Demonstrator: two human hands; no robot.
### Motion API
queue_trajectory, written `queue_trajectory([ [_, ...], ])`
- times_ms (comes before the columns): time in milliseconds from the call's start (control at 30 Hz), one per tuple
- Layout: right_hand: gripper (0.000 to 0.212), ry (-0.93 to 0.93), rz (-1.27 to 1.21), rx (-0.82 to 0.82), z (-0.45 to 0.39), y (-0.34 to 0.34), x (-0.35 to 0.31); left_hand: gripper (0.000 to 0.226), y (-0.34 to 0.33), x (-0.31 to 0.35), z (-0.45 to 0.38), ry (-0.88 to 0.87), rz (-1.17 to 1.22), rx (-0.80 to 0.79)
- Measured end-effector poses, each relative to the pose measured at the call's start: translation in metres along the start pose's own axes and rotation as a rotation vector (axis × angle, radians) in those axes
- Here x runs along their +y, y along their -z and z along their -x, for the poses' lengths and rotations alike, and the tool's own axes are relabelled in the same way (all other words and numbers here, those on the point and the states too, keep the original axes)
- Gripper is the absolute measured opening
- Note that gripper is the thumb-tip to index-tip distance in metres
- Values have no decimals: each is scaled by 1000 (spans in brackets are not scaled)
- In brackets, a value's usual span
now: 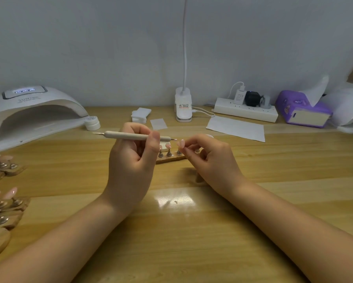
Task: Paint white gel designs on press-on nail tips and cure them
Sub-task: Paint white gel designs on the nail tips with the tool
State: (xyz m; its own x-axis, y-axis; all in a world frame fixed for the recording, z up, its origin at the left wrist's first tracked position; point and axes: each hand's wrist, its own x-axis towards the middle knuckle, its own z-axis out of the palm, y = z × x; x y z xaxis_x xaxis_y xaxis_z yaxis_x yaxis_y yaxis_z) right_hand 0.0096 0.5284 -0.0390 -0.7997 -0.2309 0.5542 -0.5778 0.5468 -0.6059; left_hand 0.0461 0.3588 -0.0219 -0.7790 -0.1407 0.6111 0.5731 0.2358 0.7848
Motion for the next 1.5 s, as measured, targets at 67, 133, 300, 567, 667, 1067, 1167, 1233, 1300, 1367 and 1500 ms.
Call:
queue_trajectory([
  [67, 16, 15, 11, -15, 0, -1, 1, 7, -2, -3, 2, 9, 31, 3],
  [133, 16, 30, 22, -19, 0, -1, 1, 5, -3, -4, 4, -4, 55, -13],
  [300, 14, 84, 21, 18, 1, -2, -1, 11, -5, -7, 6, -58, 23, -42],
  [567, 10, 137, -3, 48, 1, -1, -2, 9, -6, -11, 4, -218, -128, -37],
  [667, 11, 168, -13, 51, 1, -1, -2, 14, -8, -11, 5, -242, -158, -34],
  [1067, 12, 188, -24, 51, 1, -2, -1, 18, -8, -12, 5, -226, -146, -23],
  [1167, 12, 187, -21, 49, 1, -2, 0, 16, -8, -13, 4, -227, -160, -21],
  [1233, 11, 190, -18, 52, 2, -2, 1, 11, -8, -13, 4, -227, -170, -19],
  [1300, 10, 201, -12, 64, 2, -2, 1, 9, -8, -14, 5, -230, -183, -15],
  [1367, 10, 208, -6, 71, 1, -2, 1, 10, -8, -13, 5, -231, -186, -16],
  [1500, 10, 210, -4, 80, 1, -2, 1, 10, -8, -13, 4, -235, -182, -26],
])
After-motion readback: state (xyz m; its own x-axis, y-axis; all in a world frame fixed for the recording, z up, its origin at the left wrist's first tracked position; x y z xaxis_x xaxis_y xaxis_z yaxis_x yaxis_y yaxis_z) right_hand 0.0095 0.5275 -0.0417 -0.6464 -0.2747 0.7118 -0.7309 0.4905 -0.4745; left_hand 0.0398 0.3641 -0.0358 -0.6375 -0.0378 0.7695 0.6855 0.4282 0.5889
